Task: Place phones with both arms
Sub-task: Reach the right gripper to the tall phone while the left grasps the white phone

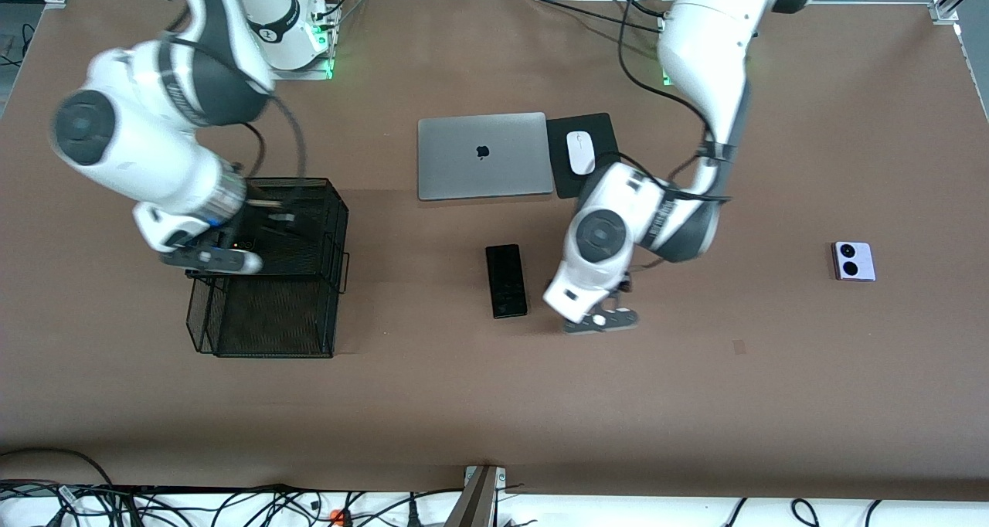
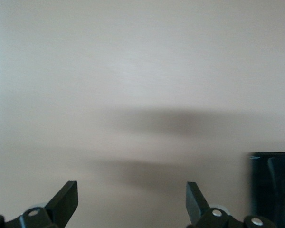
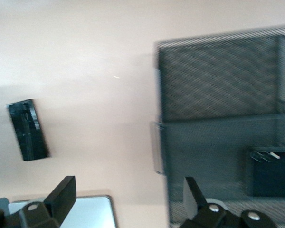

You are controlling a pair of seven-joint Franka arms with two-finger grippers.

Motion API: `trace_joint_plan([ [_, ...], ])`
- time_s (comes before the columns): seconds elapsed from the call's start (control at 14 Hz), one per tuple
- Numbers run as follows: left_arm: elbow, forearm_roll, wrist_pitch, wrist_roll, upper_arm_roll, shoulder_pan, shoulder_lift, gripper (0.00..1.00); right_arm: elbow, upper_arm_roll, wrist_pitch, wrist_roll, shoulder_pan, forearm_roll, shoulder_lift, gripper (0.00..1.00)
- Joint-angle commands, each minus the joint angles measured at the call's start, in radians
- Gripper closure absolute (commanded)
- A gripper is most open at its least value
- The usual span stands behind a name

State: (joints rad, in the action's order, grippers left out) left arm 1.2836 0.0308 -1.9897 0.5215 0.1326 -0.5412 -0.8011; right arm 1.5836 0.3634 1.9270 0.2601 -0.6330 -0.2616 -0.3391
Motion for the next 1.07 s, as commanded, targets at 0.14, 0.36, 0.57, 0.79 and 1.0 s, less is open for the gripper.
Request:
trace_joint_plan([
  [0.14, 0.226, -0.057, 0.006, -0.230, -0.011, 0.156, 0.183, 0.00, -0.262, -0.063, 0.013, 0.028, -0.086, -0.019, -0.253, 0.00],
  [0.36, 0.302, -0.087, -0.003, -0.446, -0.011, 0.303, 0.255, 0.00, -0.381, -0.064, 0.076, 0.088, -0.140, -0.025, -0.377, 0.00],
  [0.57, 0.324, -0.106, -0.006, -0.603, -0.013, 0.452, 0.276, 0.00, -0.407, -0.073, 0.249, 0.189, -0.214, -0.024, -0.483, 0.00],
  [0.79, 0.353, -0.107, -0.009, -0.607, -0.013, 0.535, 0.309, 0.00, -0.407, -0.072, 0.394, 0.231, -0.261, -0.018, -0.570, 0.00],
  [1.0, 0.393, -0.107, -0.089, -0.728, -0.014, 0.642, 0.319, 0.00, -0.407, -0.070, 0.513, 0.232, -0.292, -0.011, -0.639, 0.00],
])
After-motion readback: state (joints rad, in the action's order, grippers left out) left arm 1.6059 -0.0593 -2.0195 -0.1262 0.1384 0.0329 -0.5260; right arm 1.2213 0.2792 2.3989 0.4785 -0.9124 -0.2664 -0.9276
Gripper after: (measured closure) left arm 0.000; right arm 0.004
